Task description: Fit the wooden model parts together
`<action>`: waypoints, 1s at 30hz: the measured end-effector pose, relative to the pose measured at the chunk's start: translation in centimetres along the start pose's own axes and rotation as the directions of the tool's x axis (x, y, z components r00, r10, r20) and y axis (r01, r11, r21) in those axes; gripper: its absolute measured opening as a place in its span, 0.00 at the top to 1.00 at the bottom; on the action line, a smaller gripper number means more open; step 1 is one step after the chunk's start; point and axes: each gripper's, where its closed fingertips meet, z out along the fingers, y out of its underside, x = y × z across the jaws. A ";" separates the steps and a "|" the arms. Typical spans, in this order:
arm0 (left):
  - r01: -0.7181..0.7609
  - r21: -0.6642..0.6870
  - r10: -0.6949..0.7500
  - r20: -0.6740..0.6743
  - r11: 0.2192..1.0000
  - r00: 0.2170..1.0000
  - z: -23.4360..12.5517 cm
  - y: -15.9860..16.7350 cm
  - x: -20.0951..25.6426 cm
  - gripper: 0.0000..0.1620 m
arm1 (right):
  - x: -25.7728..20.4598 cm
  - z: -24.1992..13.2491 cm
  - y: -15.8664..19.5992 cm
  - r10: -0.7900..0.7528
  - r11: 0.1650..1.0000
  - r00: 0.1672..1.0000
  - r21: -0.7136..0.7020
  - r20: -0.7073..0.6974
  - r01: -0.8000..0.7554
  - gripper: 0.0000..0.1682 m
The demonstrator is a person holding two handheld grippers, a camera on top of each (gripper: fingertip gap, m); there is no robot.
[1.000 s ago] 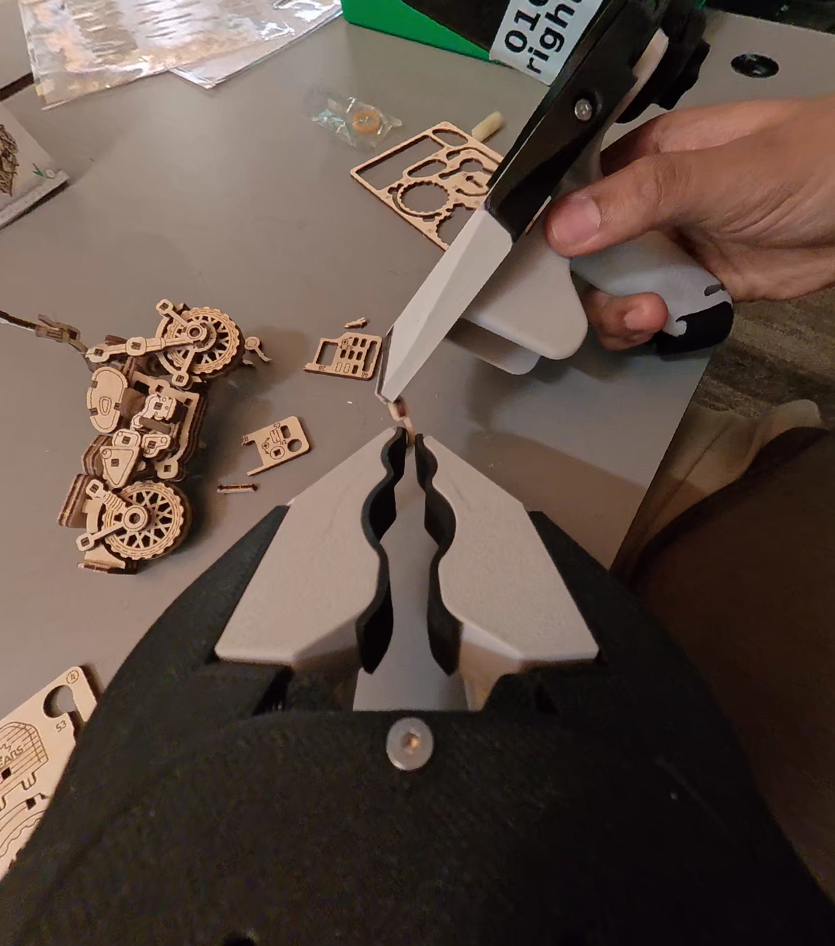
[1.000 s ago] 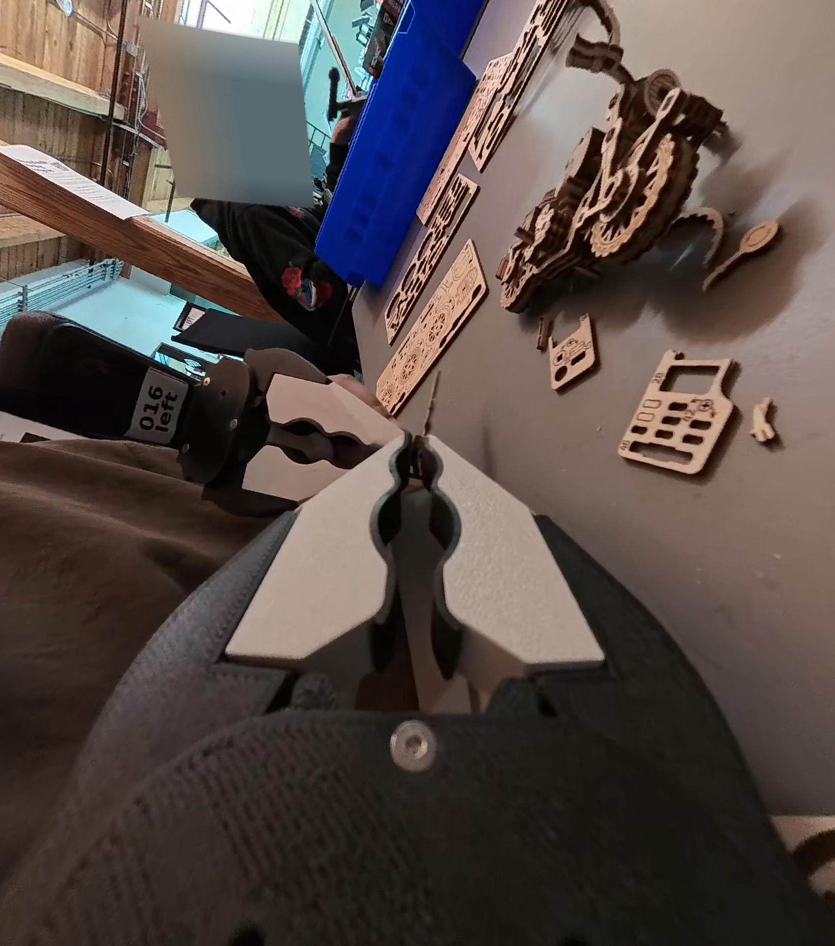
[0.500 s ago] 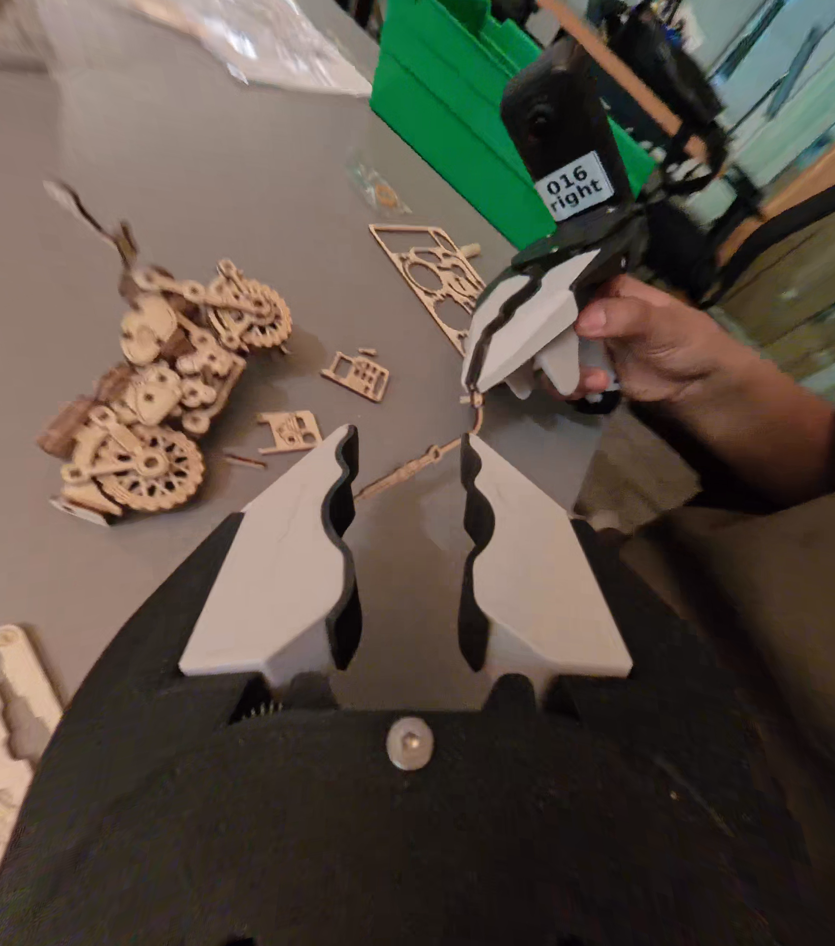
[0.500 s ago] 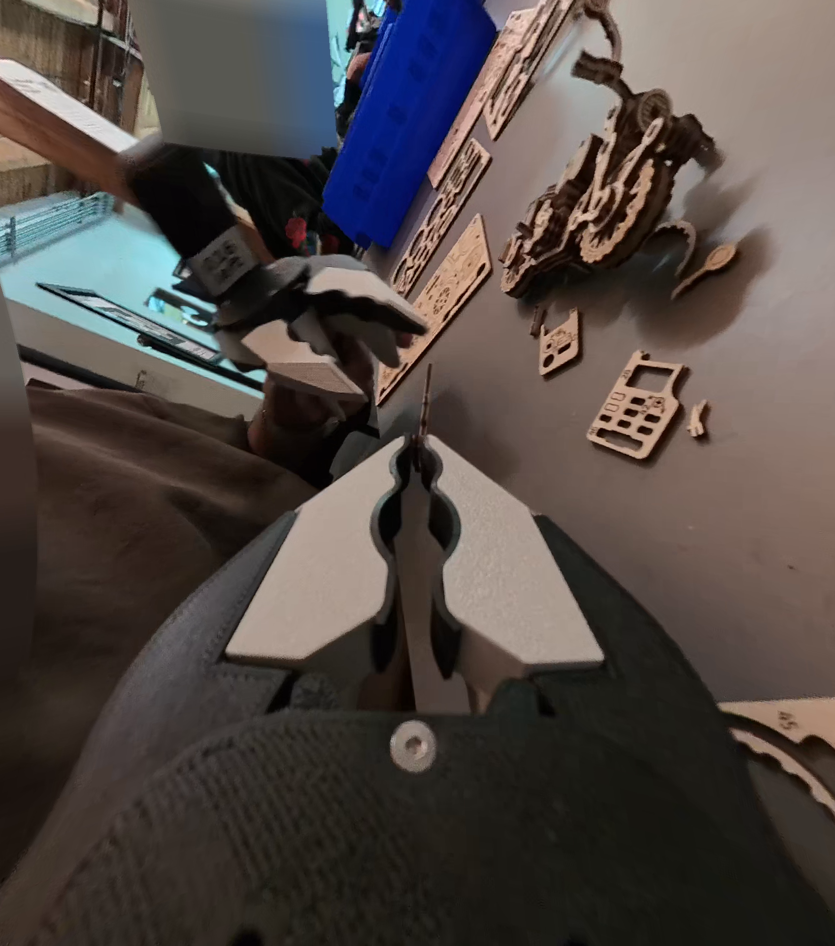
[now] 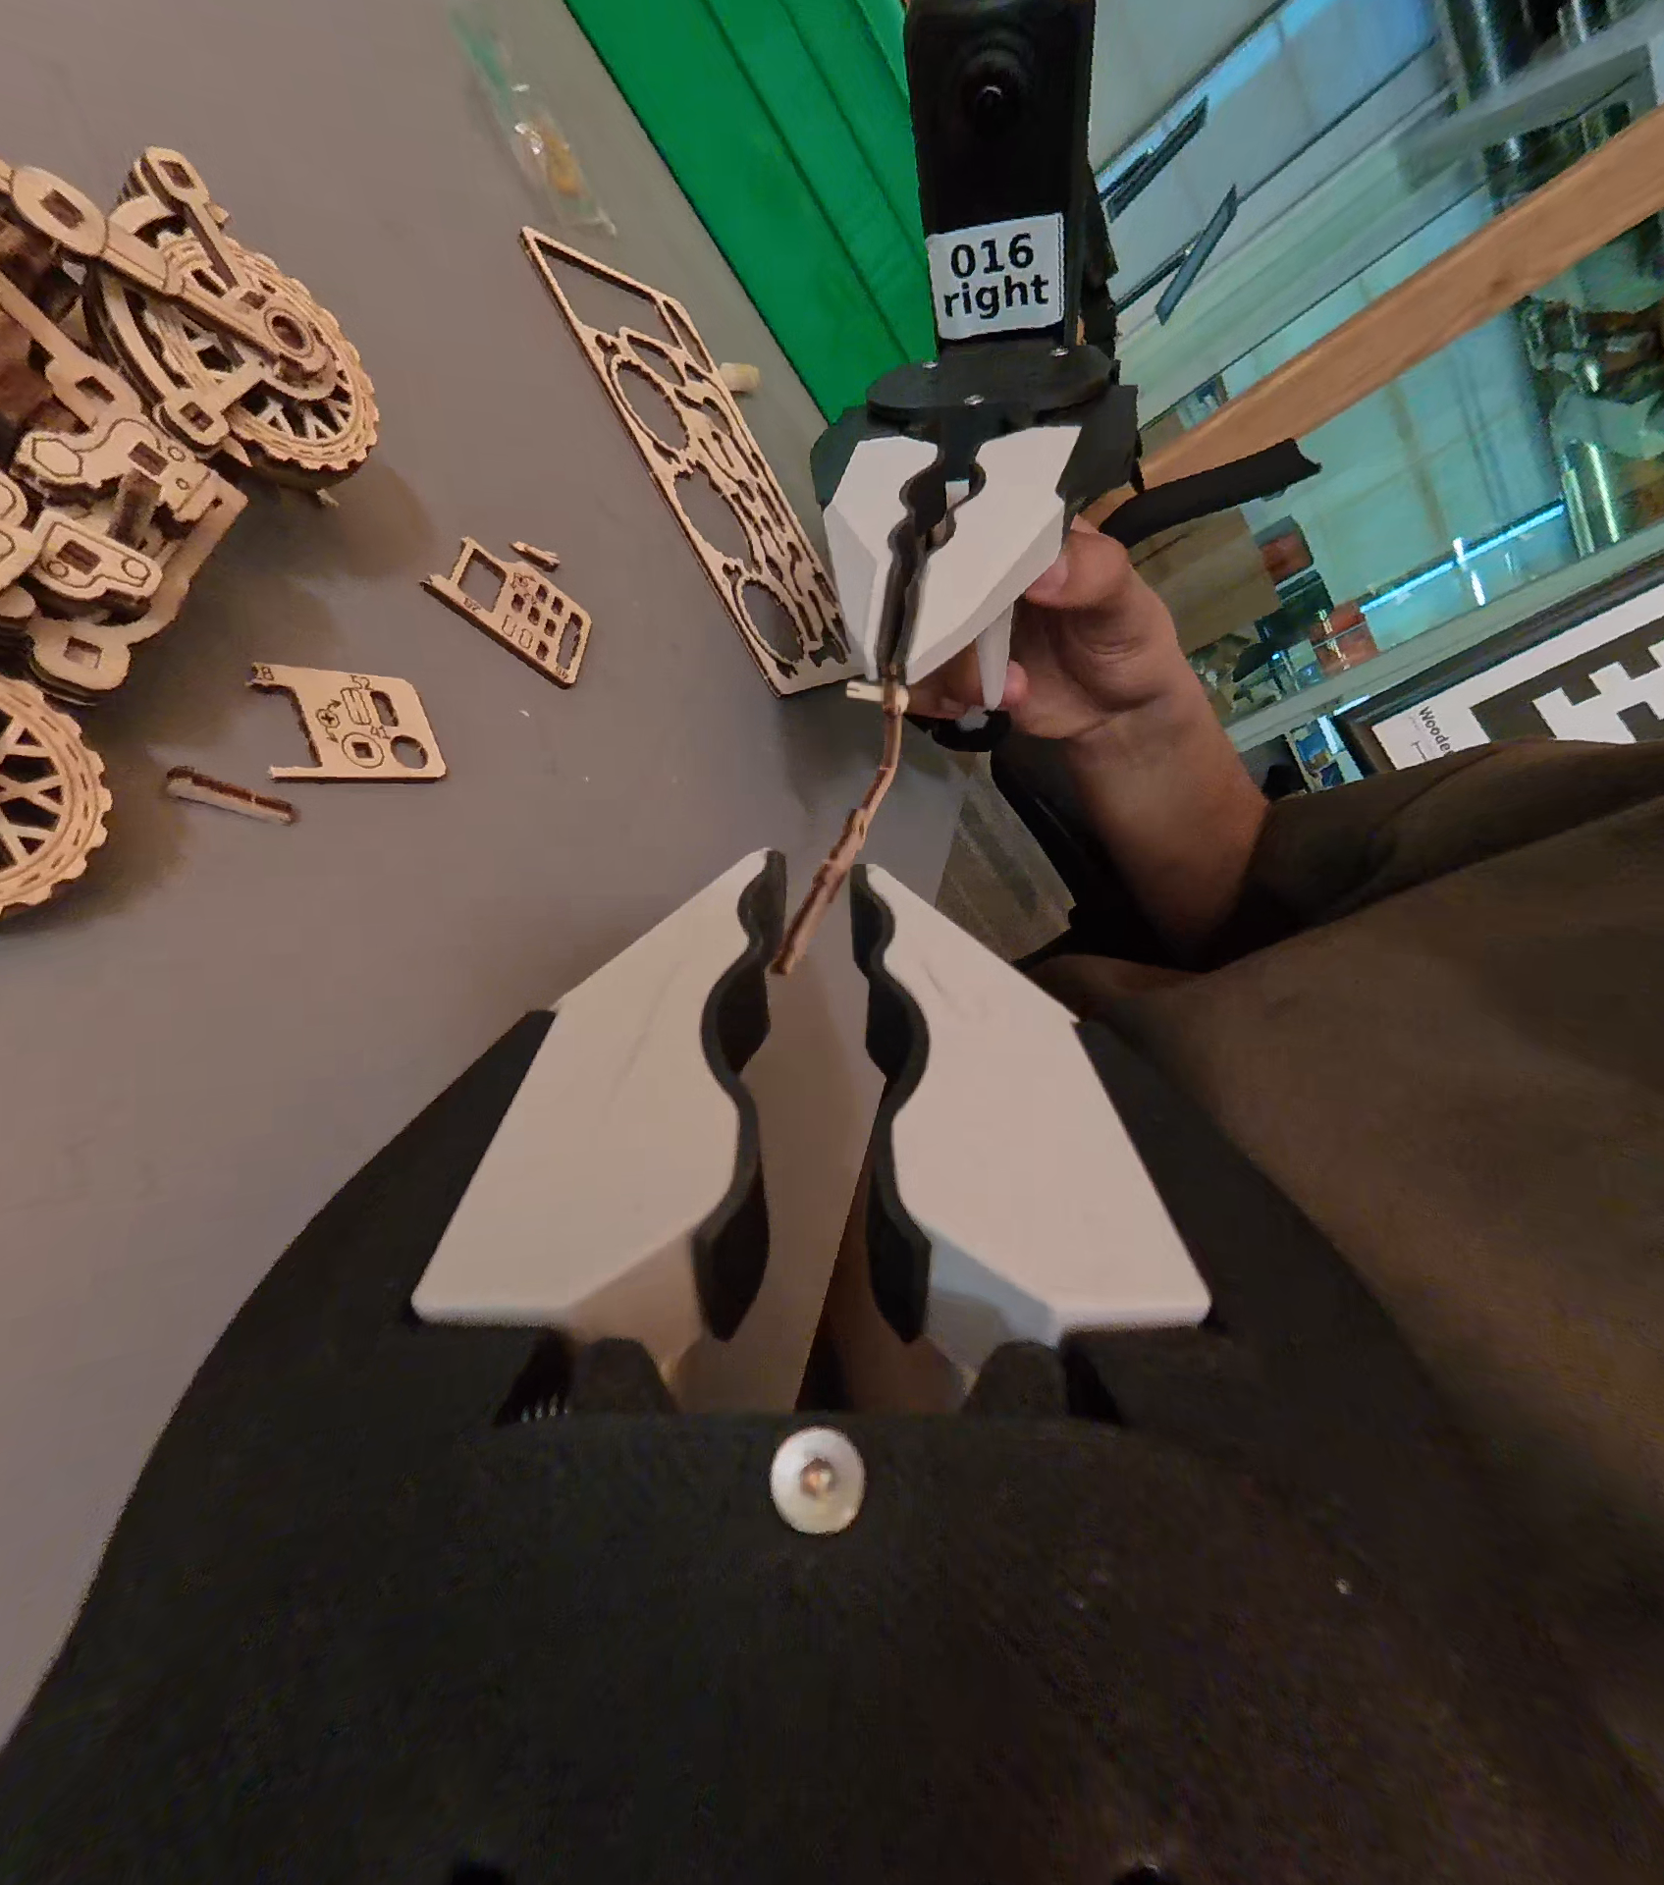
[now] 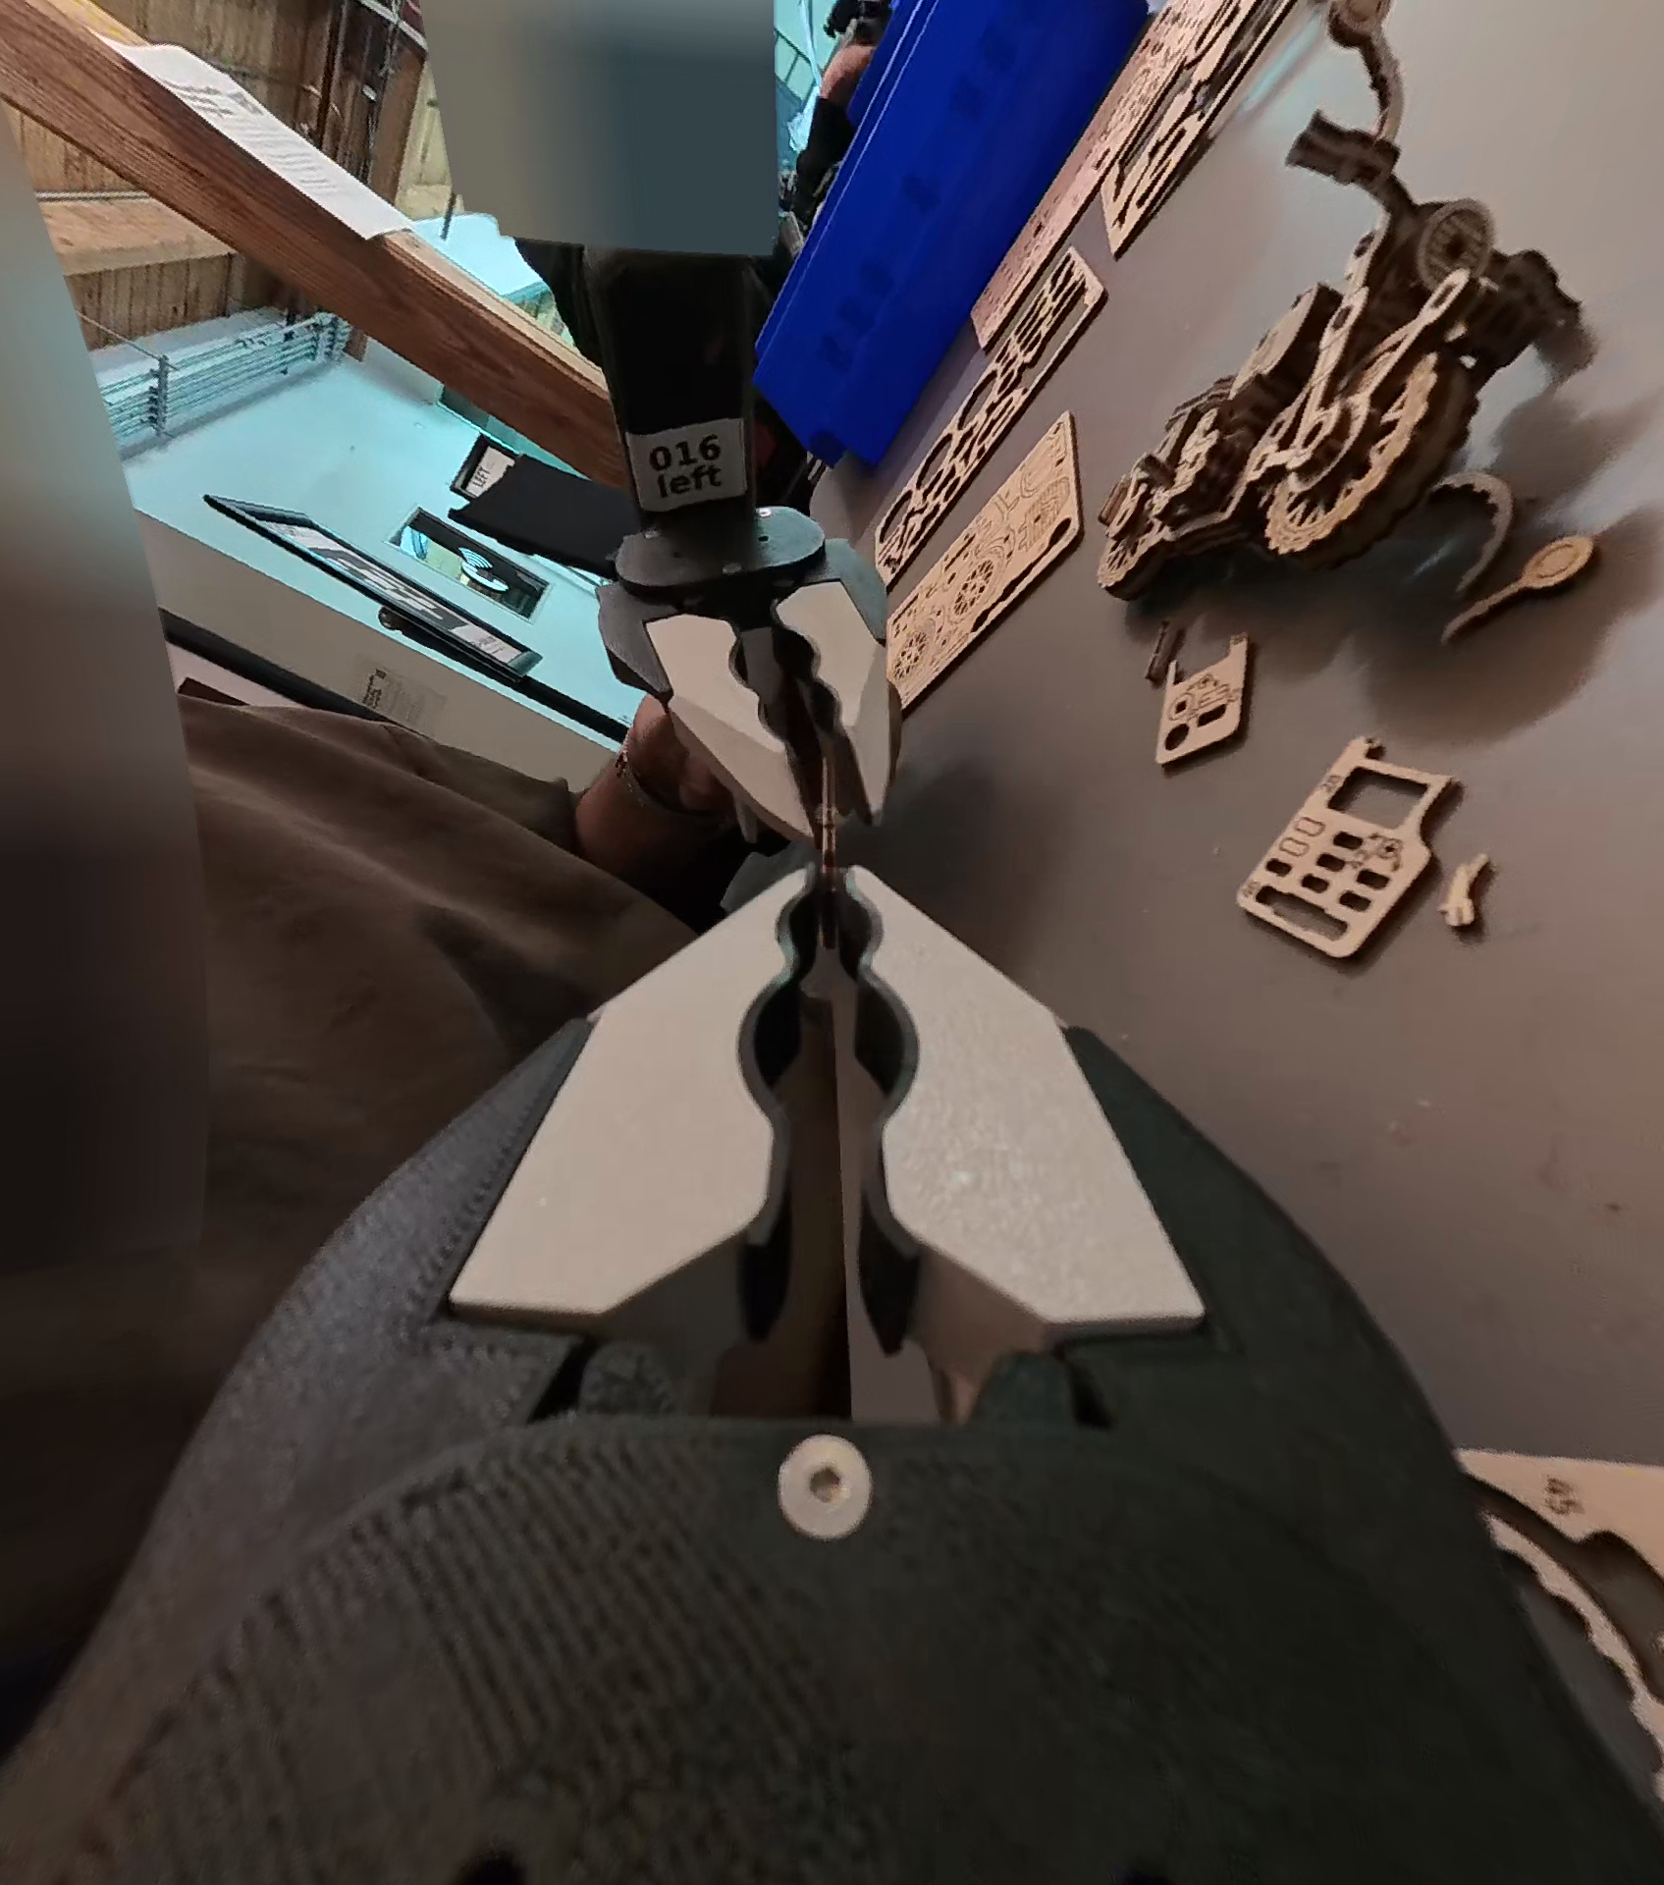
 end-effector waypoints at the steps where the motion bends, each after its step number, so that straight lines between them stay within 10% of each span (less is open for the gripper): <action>1: 0.007 0.000 -0.007 -0.003 1.000 1.000 0.0 0.0 0.0 0.93 | 0.0 -0.1 -0.1 0.003 1.000 1.000 0.007 0.005 -0.003 1.00; 18: 0.178 0.241 -0.156 -0.107 0.954 0.982 -4.1 -1.5 0.6 1.00 | 1.1 0.3 -3.9 -0.175 0.977 0.978 0.103 -0.111 0.187 0.91; 22: 0.163 0.455 -0.184 0.002 0.876 0.983 -8.3 -3.1 -1.6 1.00 | 3.6 2.1 -3.8 -0.456 0.885 0.802 -0.103 -0.385 0.454 0.92; 26: 0.098 0.554 -0.196 0.119 0.826 0.973 -11.2 -3.3 -3.1 1.00 | 6.6 4.3 -4.5 -0.655 0.726 0.436 -0.357 -0.617 0.587 0.86; 30: 0.076 0.562 -0.198 0.159 0.823 0.967 -12.0 -2.7 -3.6 1.00 | 6.9 7.6 -3.0 -0.659 0.743 0.476 -0.404 -0.582 0.534 0.93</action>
